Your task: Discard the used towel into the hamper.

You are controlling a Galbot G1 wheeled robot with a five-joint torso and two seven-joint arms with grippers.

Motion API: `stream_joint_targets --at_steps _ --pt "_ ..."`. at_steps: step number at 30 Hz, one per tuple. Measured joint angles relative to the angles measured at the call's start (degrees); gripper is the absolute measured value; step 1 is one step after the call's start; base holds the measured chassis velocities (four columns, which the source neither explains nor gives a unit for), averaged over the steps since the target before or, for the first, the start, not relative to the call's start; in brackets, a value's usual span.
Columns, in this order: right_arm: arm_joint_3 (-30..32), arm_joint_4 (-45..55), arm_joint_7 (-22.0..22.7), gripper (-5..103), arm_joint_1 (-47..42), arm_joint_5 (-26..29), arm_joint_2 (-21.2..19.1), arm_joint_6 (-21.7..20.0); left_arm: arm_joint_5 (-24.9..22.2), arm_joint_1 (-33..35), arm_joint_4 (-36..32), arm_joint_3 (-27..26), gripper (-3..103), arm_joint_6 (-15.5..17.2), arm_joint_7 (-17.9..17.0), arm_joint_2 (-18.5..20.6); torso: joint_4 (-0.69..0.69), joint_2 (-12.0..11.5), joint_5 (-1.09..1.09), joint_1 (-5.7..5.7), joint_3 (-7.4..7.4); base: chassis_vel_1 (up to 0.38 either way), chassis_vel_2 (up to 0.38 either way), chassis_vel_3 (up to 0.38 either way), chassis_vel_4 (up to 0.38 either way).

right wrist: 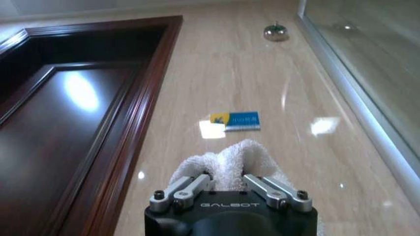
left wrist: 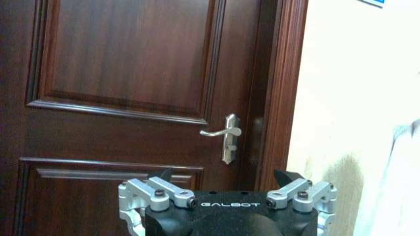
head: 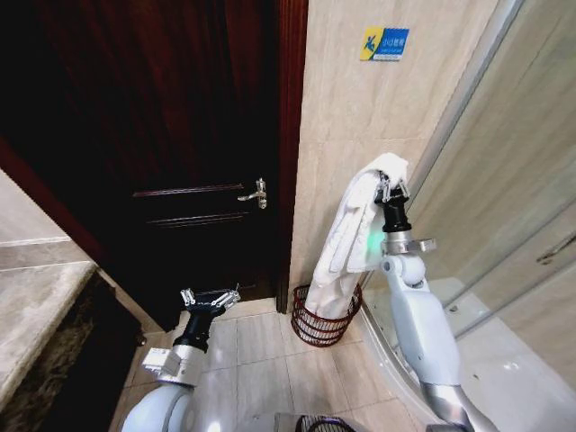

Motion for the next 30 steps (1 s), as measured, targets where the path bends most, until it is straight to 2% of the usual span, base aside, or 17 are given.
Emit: stream_joint_targets --at_steps 12,30 --pt "-0.1 -4.3 -1.3 10 -3.2 -1.8 2.0 5.0 0.0 0.0 0.0 0.0 100 0.0 0.0 0.0 0.00 0.0 0.00 0.00 0.00 0.000 0.000 0.000 0.000" --pt "1.0 -10.2 -3.5 10 -6.8 -3.9 3.8 6.9 0.0 0.0 0.0 0.0 100 0.0 0.0 0.0 0.00 0.0 0.00 0.00 0.00 0.000 0.000 0.000 0.000"
